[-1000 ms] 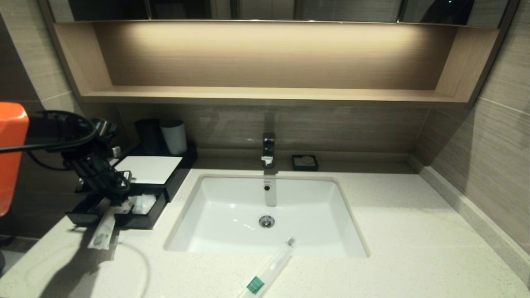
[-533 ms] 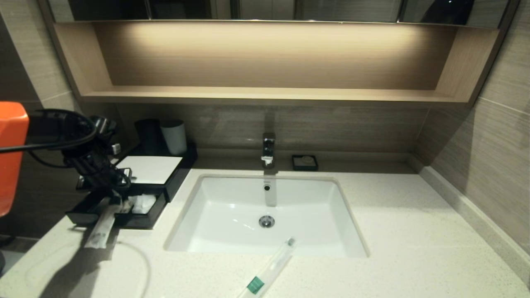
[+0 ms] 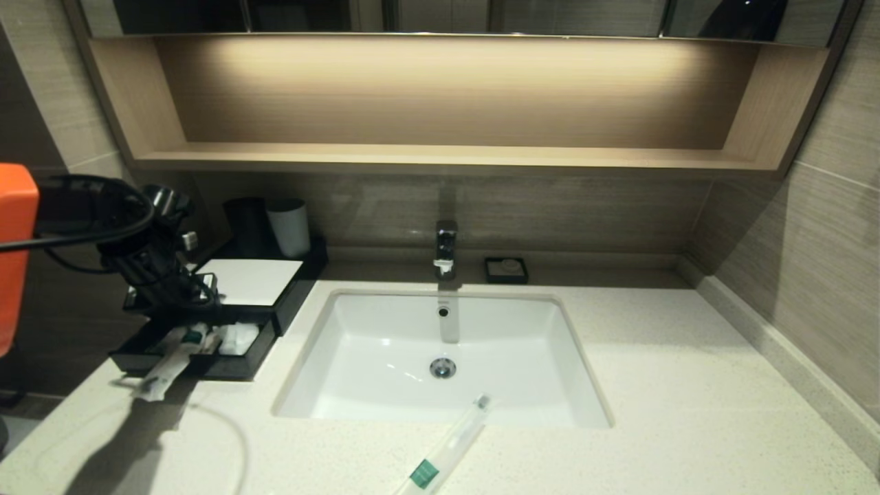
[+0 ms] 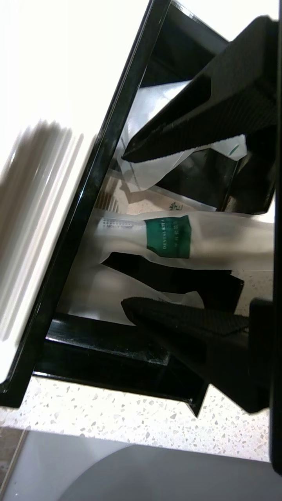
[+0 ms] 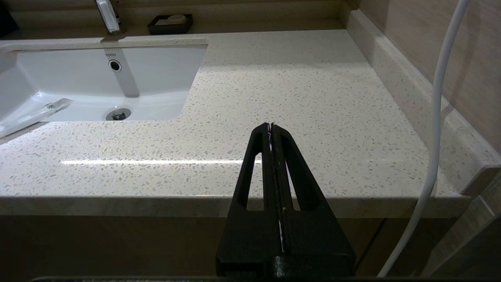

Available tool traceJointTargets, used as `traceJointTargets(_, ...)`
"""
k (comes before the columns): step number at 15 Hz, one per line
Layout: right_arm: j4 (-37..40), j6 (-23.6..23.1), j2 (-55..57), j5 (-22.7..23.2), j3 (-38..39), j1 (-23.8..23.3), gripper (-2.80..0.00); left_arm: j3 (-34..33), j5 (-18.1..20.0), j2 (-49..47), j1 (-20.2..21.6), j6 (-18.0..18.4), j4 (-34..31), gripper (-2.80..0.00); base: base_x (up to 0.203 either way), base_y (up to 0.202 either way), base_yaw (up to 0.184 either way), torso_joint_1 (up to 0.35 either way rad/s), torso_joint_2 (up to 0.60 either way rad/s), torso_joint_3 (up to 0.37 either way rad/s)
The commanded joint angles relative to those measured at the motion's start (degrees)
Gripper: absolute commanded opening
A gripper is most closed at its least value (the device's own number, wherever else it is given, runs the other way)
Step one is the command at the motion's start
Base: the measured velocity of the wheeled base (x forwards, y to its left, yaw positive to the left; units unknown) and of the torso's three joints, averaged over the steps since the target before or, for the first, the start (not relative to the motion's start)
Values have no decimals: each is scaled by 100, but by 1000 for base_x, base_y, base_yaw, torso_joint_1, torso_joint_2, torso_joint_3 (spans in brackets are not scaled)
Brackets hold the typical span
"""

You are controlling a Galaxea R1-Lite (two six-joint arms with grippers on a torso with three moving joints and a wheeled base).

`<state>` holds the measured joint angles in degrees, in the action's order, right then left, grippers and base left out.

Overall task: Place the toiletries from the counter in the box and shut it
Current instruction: Place the bathroom toiletry into the drawer

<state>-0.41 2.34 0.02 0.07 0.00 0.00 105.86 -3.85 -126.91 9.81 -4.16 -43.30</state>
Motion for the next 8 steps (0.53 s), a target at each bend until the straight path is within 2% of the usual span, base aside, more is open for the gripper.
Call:
traceJointTargets(1, -3, 3, 6, 1, 0, 0, -280, -22, -2, 323, 3, -10, -28, 0, 0, 0, 0, 0, 0, 0)
traceJointTargets(5, -3, 3, 6, 1, 0, 0, -280, -232, 7, 984, -38, -31, -50, 0, 0, 0, 0, 0, 0, 0)
traceJointTargets(8, -3, 3, 6, 1, 0, 0, -280, -890, 34, 1649, -101, -49, -103, 0, 0, 0, 0, 0, 0, 0)
